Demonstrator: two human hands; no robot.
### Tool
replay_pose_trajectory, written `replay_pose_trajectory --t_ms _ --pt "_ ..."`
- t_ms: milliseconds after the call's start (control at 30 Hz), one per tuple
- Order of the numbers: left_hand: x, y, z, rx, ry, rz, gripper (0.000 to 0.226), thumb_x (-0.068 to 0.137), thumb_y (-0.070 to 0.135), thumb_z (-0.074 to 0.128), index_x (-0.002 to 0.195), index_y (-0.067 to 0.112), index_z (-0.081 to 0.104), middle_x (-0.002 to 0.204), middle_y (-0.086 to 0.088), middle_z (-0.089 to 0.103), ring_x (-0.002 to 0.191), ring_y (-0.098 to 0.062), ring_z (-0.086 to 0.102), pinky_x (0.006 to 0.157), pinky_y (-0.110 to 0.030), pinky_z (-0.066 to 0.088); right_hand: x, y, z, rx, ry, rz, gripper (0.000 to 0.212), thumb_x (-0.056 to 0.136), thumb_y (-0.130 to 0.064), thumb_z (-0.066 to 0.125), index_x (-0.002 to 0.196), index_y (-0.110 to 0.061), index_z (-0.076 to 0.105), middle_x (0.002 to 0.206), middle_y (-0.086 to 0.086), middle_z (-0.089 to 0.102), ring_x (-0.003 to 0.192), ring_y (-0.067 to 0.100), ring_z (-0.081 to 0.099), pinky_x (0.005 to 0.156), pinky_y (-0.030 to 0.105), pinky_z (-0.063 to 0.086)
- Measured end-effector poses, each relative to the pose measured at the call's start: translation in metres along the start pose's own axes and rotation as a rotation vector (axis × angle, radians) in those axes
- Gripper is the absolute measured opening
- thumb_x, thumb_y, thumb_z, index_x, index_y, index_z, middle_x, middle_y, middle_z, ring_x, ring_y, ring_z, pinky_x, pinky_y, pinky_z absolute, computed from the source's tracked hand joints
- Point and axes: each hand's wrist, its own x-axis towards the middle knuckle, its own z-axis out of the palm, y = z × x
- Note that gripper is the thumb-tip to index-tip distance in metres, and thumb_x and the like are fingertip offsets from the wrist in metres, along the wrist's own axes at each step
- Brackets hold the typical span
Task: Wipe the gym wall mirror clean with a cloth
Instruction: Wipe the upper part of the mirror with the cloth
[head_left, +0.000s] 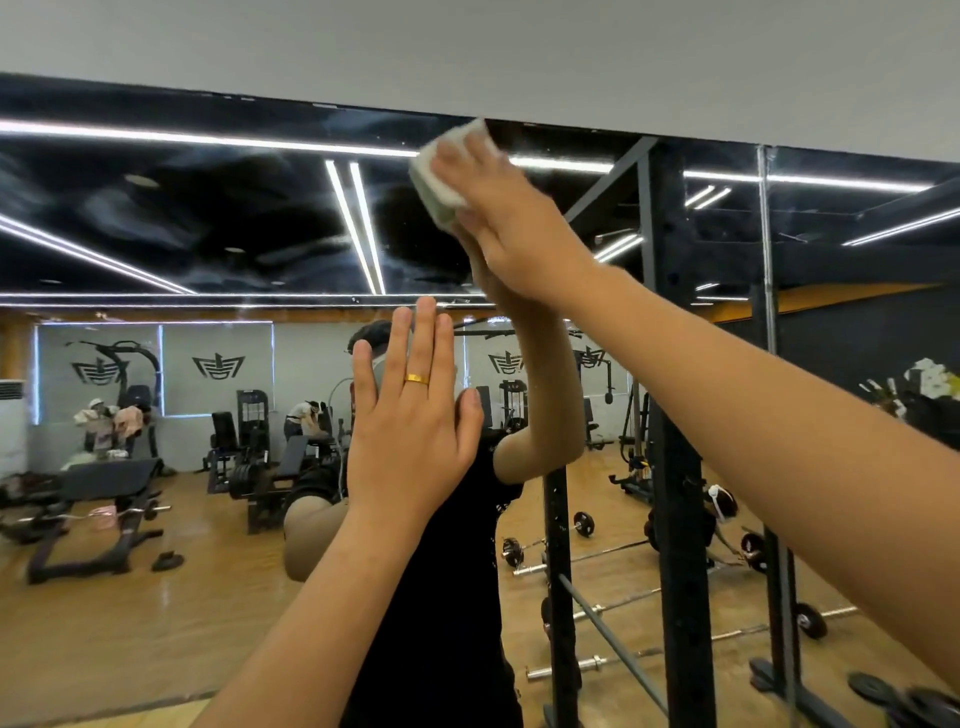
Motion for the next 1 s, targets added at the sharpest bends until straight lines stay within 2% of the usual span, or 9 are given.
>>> replay_pose_trajectory --t_ms 100,200,300,400,567,700,767,867,1000 --pt "0.000 0.000 0.000 -0.009 -0.005 0.000 0.070 0.106 0.040 0.035 0.164 0.006 0.016 0.173 -0.014 0.006 0.160 -0.027 0.003 0.128 -0.058 0.006 -0.038 0.013 0.016 -0.062 -0.105 -0.166 0.056 0.104 -0.027 0.040 0.158 -0.015 0.035 0.167 0.010 0.029 0.156 0.030 0.019 0.125 0.031 0.009" --pt "0.001 0.001 -0.001 -0.020 -0.017 0.000 0.071 0.106 0.041 0.034 0.164 0.006 0.015 0.173 -0.014 0.004 0.160 -0.027 0.001 0.128 -0.057 0.005 -0.062 0.024 0.025 -0.060 -0.120 -0.223 0.052 0.106 -0.023 0.041 0.156 -0.011 0.038 0.165 0.009 0.034 0.158 0.027 0.016 0.129 0.029 0.002" --pt "0.003 0.001 -0.001 0.006 -0.023 -0.004 0.071 0.105 0.042 0.033 0.164 0.006 0.014 0.173 -0.014 0.003 0.160 -0.027 0.001 0.129 -0.055 0.001 -0.067 0.023 0.025 -0.057 -0.111 -0.227 0.052 0.107 -0.024 0.040 0.157 -0.010 0.038 0.165 0.009 0.033 0.158 0.027 0.015 0.128 0.025 0.000" --pt "0.002 -0.002 -0.004 0.011 -0.023 -0.004 0.070 0.105 0.042 0.031 0.164 0.006 0.016 0.173 -0.014 0.006 0.160 -0.027 0.003 0.129 -0.053 -0.001 -0.071 0.025 0.026 -0.093 -0.081 -0.205 0.053 0.107 -0.019 0.045 0.158 -0.011 0.034 0.166 0.009 0.031 0.158 0.023 0.013 0.129 0.032 0.005" --pt "0.002 0.000 -0.008 -0.019 -0.016 -0.009 0.069 0.105 0.039 0.033 0.164 0.006 0.019 0.173 -0.013 0.009 0.160 -0.027 0.004 0.129 -0.055 0.003 -0.083 0.036 0.018 -0.096 0.088 0.071 0.063 0.103 -0.012 0.049 0.161 -0.012 0.025 0.170 0.008 0.021 0.157 0.027 0.017 0.127 0.047 0.022" --pt "0.001 0.002 -0.007 -0.026 -0.023 -0.016 0.069 0.104 0.039 0.033 0.164 0.006 0.019 0.173 -0.012 0.008 0.160 -0.026 0.002 0.129 -0.054 0.002 -0.072 0.065 -0.015 0.039 0.260 0.376 0.059 0.110 -0.019 0.041 0.164 -0.025 0.017 0.170 0.008 0.017 0.139 0.023 0.045 0.115 0.037 0.041" --pt "0.000 0.002 -0.007 -0.027 -0.027 -0.016 0.069 0.104 0.039 0.032 0.164 0.006 0.019 0.173 -0.012 0.007 0.160 -0.026 0.002 0.129 -0.055 0.002 -0.062 0.080 -0.035 0.097 0.321 0.505 0.057 0.112 -0.024 0.037 0.165 -0.028 0.016 0.171 0.005 0.017 0.140 0.017 0.044 0.115 0.030 0.034" --pt "0.002 0.003 -0.005 -0.024 -0.024 -0.020 0.069 0.105 0.040 0.031 0.164 0.007 0.018 0.173 -0.012 0.007 0.161 -0.026 0.002 0.129 -0.055 0.002 -0.052 0.090 -0.047 0.122 0.346 0.579 0.055 0.114 -0.022 0.033 0.165 -0.022 0.015 0.173 0.000 0.008 0.158 0.022 0.011 0.125 0.033 0.010" --pt "0.003 0.004 -0.005 -0.023 -0.020 -0.021 0.069 0.105 0.040 0.031 0.164 0.007 0.019 0.173 -0.012 0.008 0.160 -0.026 0.003 0.129 -0.055 0.003 -0.082 0.071 -0.016 0.070 0.362 0.544 0.057 0.112 -0.020 0.037 0.164 -0.018 0.014 0.171 0.010 0.016 0.154 0.029 0.026 0.125 0.050 0.027"
